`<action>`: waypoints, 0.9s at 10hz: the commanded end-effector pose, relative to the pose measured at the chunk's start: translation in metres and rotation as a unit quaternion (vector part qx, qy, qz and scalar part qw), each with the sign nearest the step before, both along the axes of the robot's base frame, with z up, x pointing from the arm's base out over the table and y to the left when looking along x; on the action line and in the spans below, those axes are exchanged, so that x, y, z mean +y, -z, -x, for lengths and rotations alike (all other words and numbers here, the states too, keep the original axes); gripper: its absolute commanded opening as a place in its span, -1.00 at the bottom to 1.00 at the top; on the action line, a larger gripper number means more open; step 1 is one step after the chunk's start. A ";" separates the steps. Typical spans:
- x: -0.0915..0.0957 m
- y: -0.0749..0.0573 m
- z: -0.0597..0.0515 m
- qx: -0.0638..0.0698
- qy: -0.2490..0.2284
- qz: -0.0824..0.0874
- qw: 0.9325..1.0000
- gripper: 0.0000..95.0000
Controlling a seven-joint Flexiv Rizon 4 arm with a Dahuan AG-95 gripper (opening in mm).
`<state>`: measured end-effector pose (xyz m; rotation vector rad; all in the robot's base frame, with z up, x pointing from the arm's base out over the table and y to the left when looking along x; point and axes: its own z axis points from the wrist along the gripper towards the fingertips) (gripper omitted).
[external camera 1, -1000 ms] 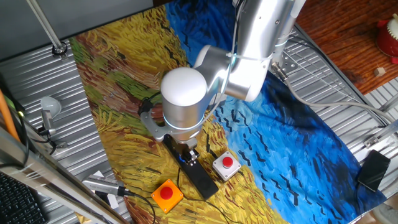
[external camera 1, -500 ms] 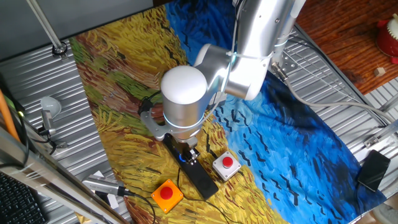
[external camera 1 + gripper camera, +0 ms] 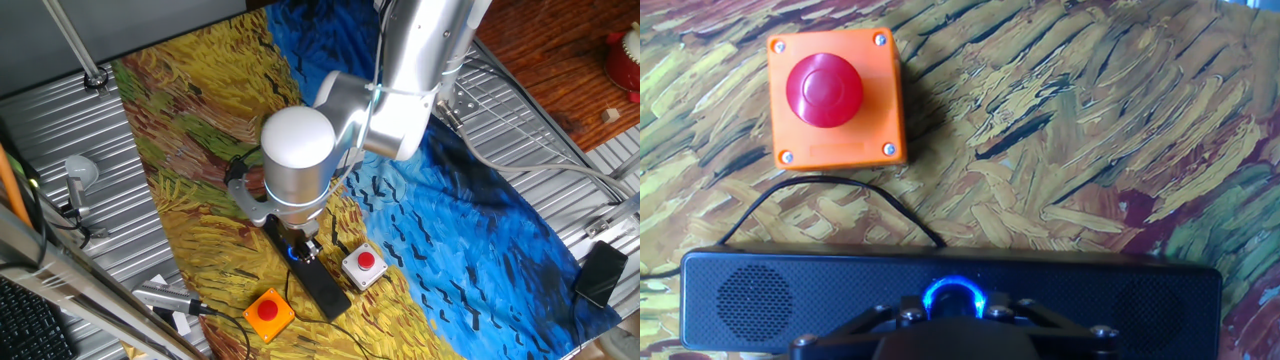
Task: Turn the knob to decrease the volume of the speaker
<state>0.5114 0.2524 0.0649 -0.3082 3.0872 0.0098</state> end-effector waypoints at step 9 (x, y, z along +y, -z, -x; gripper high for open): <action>-0.001 0.001 0.001 -0.001 -0.357 0.021 0.934 -1.00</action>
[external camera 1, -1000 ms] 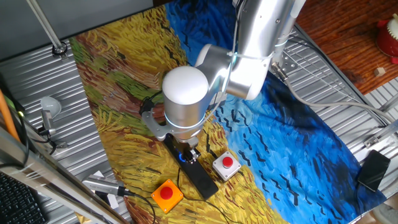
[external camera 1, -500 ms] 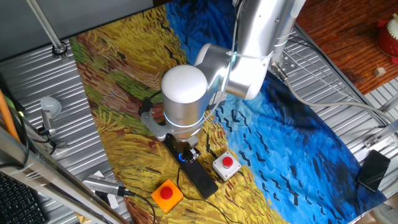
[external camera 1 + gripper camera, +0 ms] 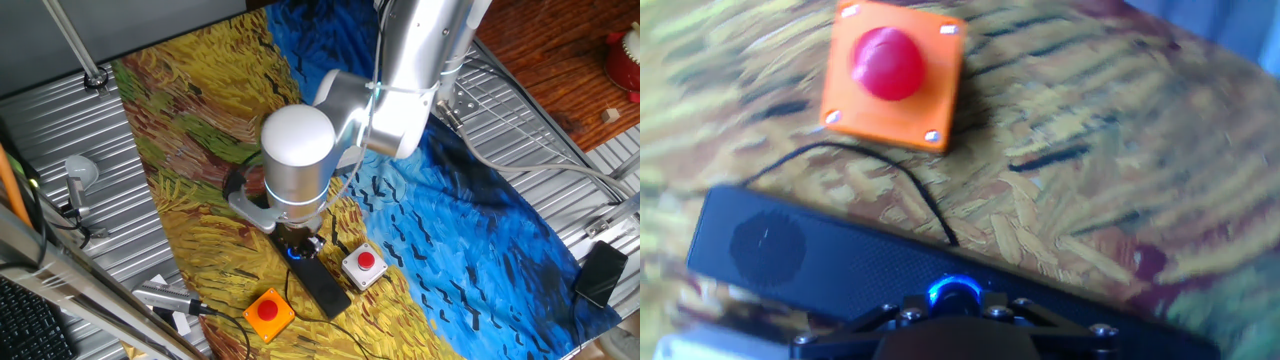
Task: Turn the knob to decrease the volume of the speaker
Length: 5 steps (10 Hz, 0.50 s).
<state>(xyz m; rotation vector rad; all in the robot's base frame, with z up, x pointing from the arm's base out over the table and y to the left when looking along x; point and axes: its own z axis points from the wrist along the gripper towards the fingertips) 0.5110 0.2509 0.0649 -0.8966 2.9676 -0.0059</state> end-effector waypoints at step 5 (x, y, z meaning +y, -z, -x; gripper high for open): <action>0.000 0.001 0.001 -0.005 -0.471 0.034 0.881 -1.00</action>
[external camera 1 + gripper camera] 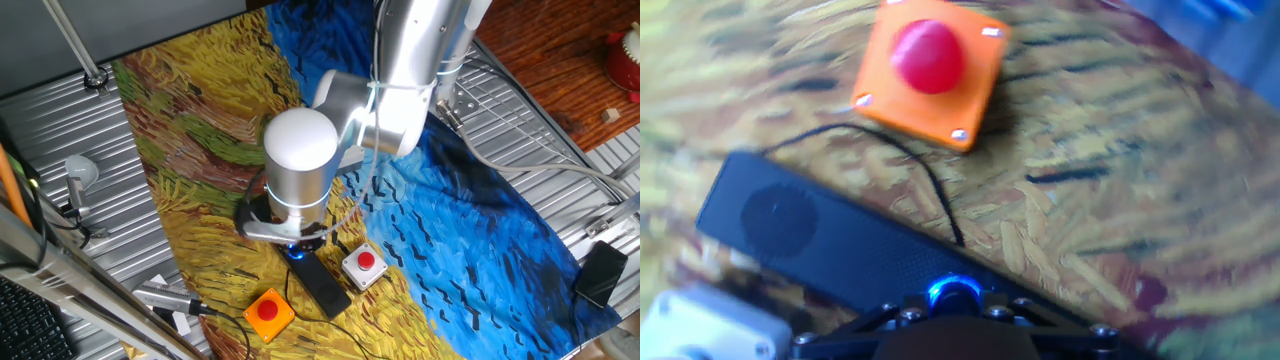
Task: Turn the knob to decrease the volume of the speaker
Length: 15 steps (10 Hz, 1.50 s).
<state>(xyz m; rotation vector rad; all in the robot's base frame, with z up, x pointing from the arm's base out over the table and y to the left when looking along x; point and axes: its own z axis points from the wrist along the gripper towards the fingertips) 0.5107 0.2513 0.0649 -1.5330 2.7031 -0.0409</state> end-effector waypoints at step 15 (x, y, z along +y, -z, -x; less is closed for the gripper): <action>0.000 -0.002 0.000 -0.018 -0.063 -0.001 0.998 0.60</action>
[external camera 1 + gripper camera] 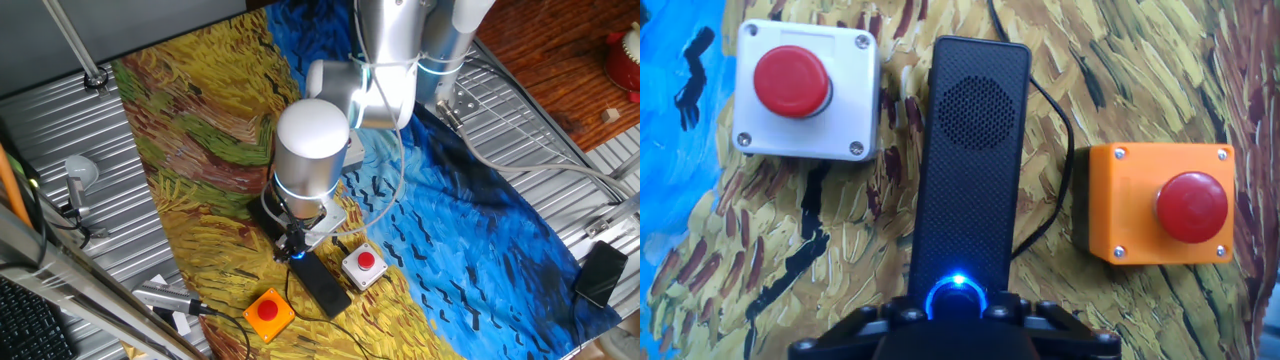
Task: Turn the knob to decrease the volume of the speaker
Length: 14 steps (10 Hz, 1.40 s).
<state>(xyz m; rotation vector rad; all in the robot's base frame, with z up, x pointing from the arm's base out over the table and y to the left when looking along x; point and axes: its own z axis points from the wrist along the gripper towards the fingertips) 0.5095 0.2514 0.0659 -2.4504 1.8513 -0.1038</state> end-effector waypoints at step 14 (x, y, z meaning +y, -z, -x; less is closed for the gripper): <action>-0.002 -0.002 -0.003 0.007 0.632 -0.035 0.774 0.20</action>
